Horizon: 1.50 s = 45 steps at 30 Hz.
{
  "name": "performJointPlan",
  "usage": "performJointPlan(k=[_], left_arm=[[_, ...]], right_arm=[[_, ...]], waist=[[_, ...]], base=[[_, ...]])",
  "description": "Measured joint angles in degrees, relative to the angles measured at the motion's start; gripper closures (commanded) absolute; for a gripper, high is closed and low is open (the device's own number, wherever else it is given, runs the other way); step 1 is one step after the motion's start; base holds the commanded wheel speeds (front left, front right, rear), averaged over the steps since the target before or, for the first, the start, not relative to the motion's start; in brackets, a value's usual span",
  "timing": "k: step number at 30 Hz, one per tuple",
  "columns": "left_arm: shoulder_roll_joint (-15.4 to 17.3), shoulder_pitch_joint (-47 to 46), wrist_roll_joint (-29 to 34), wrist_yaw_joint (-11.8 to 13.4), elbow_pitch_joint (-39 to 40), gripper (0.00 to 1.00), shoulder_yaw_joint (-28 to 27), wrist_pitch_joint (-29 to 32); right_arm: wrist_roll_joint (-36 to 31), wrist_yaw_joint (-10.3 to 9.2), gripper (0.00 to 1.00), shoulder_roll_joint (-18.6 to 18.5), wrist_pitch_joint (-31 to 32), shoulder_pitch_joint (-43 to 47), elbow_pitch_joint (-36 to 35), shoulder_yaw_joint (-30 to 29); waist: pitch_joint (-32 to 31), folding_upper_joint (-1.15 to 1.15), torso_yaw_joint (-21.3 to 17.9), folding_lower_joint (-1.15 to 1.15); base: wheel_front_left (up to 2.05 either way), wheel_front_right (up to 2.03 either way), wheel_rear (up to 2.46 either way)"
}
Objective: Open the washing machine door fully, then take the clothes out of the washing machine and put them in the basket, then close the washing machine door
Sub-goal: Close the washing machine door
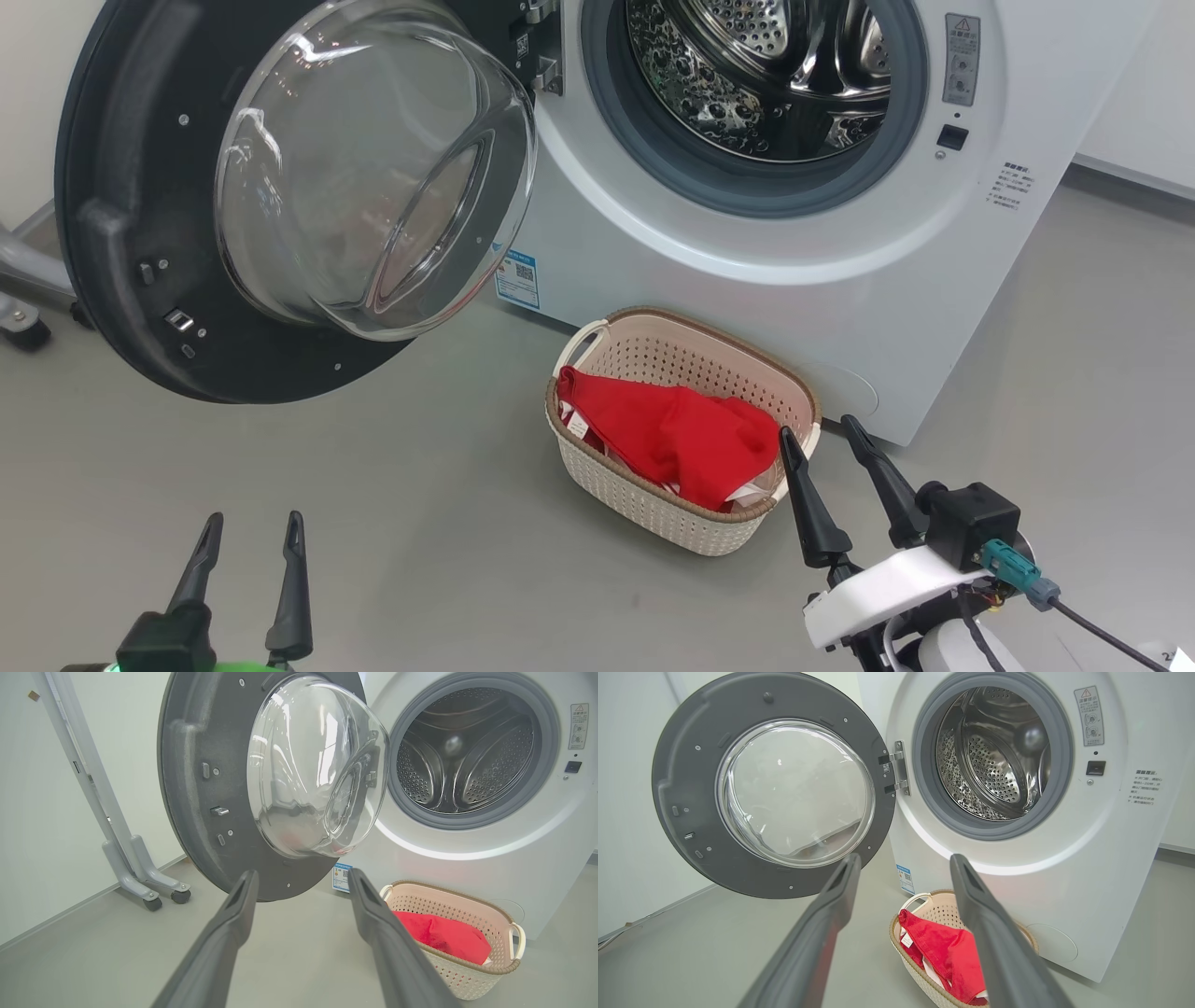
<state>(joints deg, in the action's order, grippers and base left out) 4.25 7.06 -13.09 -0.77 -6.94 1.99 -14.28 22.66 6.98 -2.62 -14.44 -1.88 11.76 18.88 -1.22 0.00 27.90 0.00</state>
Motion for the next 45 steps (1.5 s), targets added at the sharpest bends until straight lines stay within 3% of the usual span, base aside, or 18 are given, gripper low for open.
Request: performJointPlan(k=[11, 12, 14, 15, 28, 33, 39, 45], left_arm=[[0.0, 0.0, 0.0, 0.0, 0.0, 0.0, 0.0, 0.0], [0.0, 0.0, 0.0, 0.0, 0.0, 0.07, 0.0, 0.0], [0.0, 0.0, 0.0, 0.0, 0.0, 0.79, 0.0, 0.0], [0.0, 0.0, 0.0, 0.0, 0.0, 1.0, 0.0, 0.0], [-0.1, 0.0, -0.2, 0.0, 0.4, 1.0, -0.2, 0.0], [0.5, -0.2, -1.0, 0.4, 2.3, 1.0, -2.8, 0.0], [3.9, -1.5, -2.0, 0.6, 5.5, 1.0, -7.1, 0.0], [10.1, -3.8, -3.1, 0.4, 6.5, 1.0, -12.3, 0.2]], right_arm=[[0.0, 0.0, 0.0, 0.0, 0.0, 0.0, 0.0, 0.0], [0.0, 0.0, 0.0, 0.0, 0.0, 0.0, 0.0, 0.0], [0.0, 0.0, 0.0, 0.0, 0.0, 0.0, 0.0, 0.0], [0.0, 0.0, 0.0, 0.0, 0.0, 0.0, 0.0, 0.0], [0.0, -0.03, 0.0, 0.0, 0.0, 0.0, 0.0, 0.2], [-0.2, -0.03, 0.0, 0.0, 0.0, 0.0, 0.2, 0.5], [-1.3, -0.03, 0.0, -0.7, 0.0, -1.3, 0.2, 1.2], [-1.9, -0.03, 0.0, -1.3, 0.0, -2.9, -0.3, 1.4]], waist=[[0.2, 0.0, 0.0, 0.0], [0.3, 0.0, 0.0, 0.0], [0.4, 0.0, 0.0, 0.0], [0.4, 0.0, 0.0, 0.0], [1.1, 0.0, 0.1, 0.0], [2.3, 0.0, 0.0, 0.0], [3.9, 0.0, -0.9, 0.0], [5.8, 0.0, -2.1, 0.0]], base=[[0.0, 0.0, 0.0], [0.0, 0.0, 0.0], [0.0, 0.0, 0.0], [0.0, 0.0, 0.0], [0.0, 0.0, 0.0], [0.0, 0.0, 0.0], [0.0, 0.0, 0.0], [0.0, 0.0, 0.0]])
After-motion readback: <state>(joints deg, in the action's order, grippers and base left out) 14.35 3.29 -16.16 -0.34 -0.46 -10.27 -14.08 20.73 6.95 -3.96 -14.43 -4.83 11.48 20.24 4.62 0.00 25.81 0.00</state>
